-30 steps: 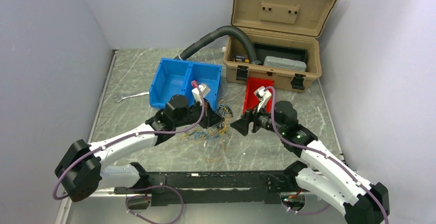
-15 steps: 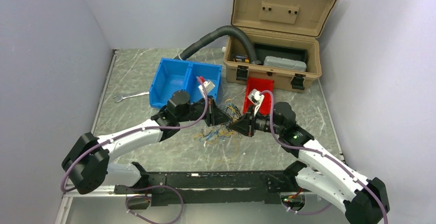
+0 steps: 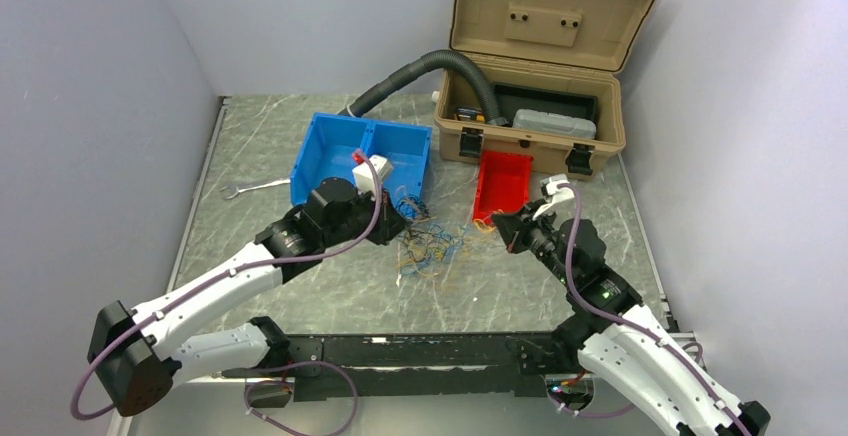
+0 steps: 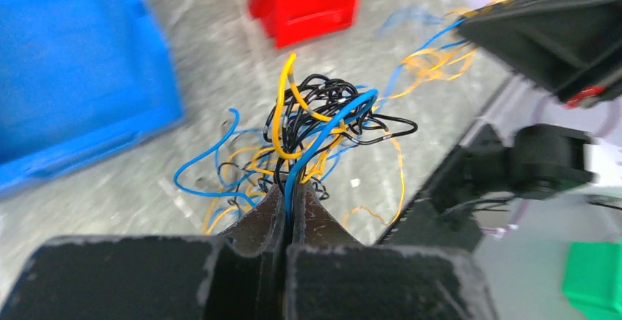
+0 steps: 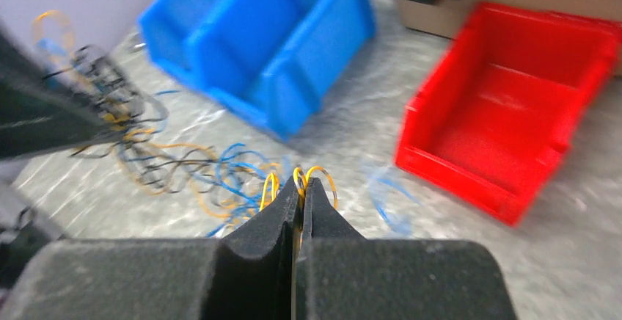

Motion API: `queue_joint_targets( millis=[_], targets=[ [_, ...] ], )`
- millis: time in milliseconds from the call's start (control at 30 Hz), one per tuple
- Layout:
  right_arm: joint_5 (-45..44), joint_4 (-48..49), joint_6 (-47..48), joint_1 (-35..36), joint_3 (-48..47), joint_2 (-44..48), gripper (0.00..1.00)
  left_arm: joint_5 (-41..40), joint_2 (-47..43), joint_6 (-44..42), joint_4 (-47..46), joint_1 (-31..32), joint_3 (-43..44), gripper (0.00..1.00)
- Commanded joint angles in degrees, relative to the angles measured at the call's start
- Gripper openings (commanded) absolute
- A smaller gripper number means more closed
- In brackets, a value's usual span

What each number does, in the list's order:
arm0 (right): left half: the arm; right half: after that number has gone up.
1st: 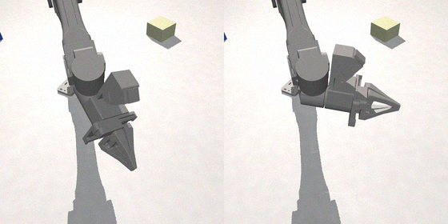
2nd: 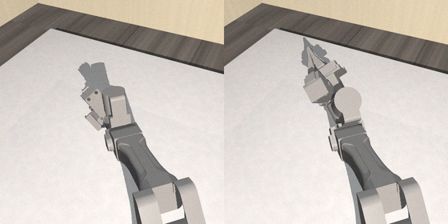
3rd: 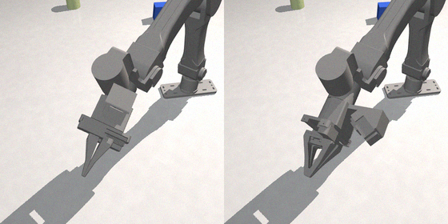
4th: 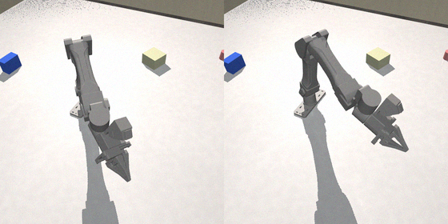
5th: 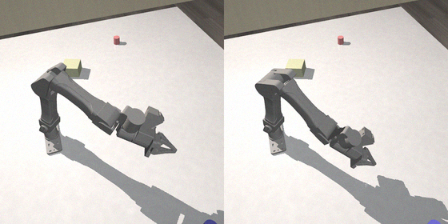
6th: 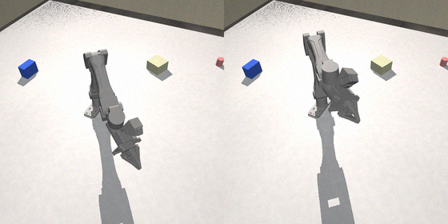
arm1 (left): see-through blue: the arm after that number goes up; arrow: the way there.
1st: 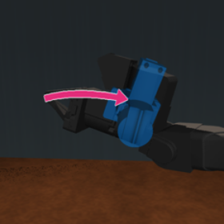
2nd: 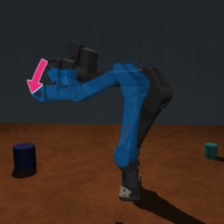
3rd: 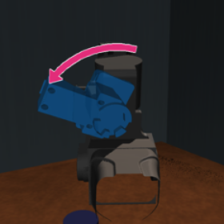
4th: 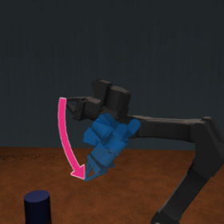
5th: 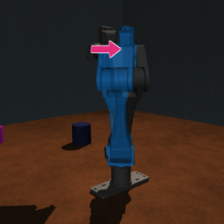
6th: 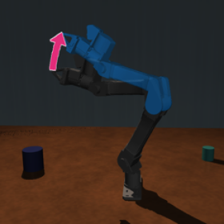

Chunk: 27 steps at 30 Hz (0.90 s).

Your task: Untangle the cables

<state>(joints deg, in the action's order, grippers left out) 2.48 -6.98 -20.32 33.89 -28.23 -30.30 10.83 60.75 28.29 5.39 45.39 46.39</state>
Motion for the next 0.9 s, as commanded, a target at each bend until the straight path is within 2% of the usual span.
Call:
queue_joint_targets(
  millis=[0,200,333,400,500,533,567,600,667,867],
  targets=[
    [-19.38,-7.74,-4.43,-0.08,-2.55,0.66,0.0,-14.08,-2.44,-3.42,13.44,-0.77,0.37,0.0],
    [-32.0,-15.19,-10.67,-0.16,-5.25,-1.81,0.0,-16.8,-4.82,-4.23,16.06,-1.09,-1.39,0.0],
    [-35.71,-16.17,-13.97,-0.08,-4.64,-1.57,0.0,-18.21,-6.31,-4.13,17.19,-1.06,-3.56,0.0],
    [-33.89,-14.53,-12.53,-0.06,-3.85,-1.05,0.0,-17.69,-7.51,-4.56,16.55,-1.13,-5.58,0.0],
    [-24.65,-9.31,-7.11,-0.07,-2.74,-1.88,0.0,-6.97,-10.17,-8.54,11.01,-1.08,-8.35,0.0],
    [-20.52,-7.86,-4.62,-0.05,-2.94,-2.78,0.13,-3.67,-10.89,-9.28,9.07,-1.02,-8.94,0.0],
    [-14.91,-6.55,-2.13,-0.06,-3.19,-4.0,0.34,-0.92,-11.54,-9.69,7.23,-1.06,-9.39,0.0],
    [-9.18,-5.0,0.19,-0.04,-3.46,-5.7,0.5,1.44,-12.04,-9.88,5.58,-1.07,-9.75,0.0],
    [0.82,-2.45,3.65,-0.06,-4.41,-9.34,0.65,5.2,-12.4,-10.11,2.55,-1.08,-9.98,0.0],
    [28.87,10.89,5.38,0.85,-2.91,-15.93,0.62,17.33,-9.38,-8.74,-6.18,-0.95,-8.5,0.0]
  ],
)
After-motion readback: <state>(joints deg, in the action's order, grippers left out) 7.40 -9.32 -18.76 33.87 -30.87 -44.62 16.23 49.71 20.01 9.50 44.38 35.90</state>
